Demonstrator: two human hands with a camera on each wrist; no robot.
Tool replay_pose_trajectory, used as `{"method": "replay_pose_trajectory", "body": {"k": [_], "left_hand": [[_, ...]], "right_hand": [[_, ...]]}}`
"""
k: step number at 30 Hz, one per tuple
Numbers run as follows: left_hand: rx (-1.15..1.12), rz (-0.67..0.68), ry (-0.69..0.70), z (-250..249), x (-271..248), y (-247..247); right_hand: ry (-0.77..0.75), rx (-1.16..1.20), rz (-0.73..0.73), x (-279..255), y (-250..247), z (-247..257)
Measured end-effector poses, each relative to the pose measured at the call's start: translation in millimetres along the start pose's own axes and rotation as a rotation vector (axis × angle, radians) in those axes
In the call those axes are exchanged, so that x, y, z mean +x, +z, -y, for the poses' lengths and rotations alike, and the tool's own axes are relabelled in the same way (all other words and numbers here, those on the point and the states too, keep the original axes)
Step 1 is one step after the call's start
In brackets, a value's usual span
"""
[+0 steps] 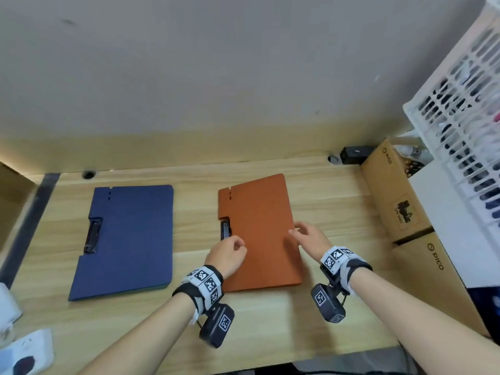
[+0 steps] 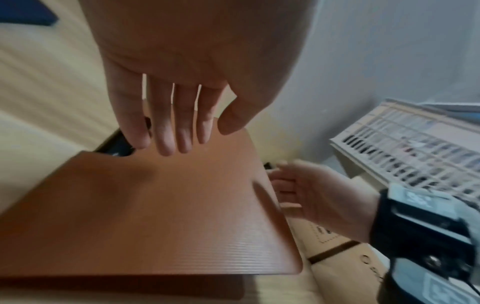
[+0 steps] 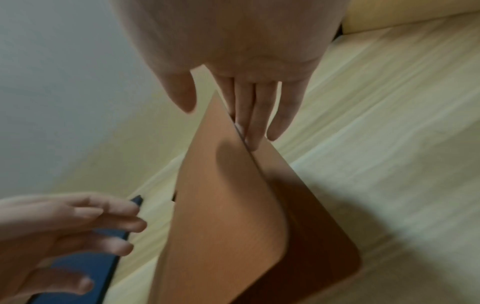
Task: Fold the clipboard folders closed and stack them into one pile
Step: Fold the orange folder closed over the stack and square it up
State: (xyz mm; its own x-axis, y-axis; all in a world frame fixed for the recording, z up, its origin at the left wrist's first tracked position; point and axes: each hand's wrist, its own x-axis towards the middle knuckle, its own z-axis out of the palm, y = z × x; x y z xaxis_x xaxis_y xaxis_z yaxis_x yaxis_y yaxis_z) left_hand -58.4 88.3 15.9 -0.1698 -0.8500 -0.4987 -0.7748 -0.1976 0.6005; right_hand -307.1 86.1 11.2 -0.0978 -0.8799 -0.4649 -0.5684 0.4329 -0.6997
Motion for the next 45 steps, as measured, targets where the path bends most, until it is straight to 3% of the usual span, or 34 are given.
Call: {"method": "replay_pose_trajectory", "body": {"k": [7, 14, 23, 27, 34, 45], "left_hand": [[-0.125, -0.068, -0.338, 49, 17, 19], [-0.544, -0.166, -0.587, 51, 33, 29], [-0.835, -0.164, -0.463, 47, 35, 5], [-0.941, -0.232, -0.439, 67, 36, -19], [-0.921, -0.348, -0.359, 131, 17, -82], [-0.835, -0.621, -0.379, 273, -25, -172]], "right_hand": [[0.093, -0.210, 0.063, 30, 22, -40], [0.084, -0.359, -0.003, 47, 39, -50], [0.073, -0.187, 0.008, 53, 49, -41], [0.012, -0.091, 0.007, 57, 68, -26], [-0.018, -0.018, -0.001, 67, 135, 39], [-0.041, 0.015, 0.064, 75, 289, 141]]}}
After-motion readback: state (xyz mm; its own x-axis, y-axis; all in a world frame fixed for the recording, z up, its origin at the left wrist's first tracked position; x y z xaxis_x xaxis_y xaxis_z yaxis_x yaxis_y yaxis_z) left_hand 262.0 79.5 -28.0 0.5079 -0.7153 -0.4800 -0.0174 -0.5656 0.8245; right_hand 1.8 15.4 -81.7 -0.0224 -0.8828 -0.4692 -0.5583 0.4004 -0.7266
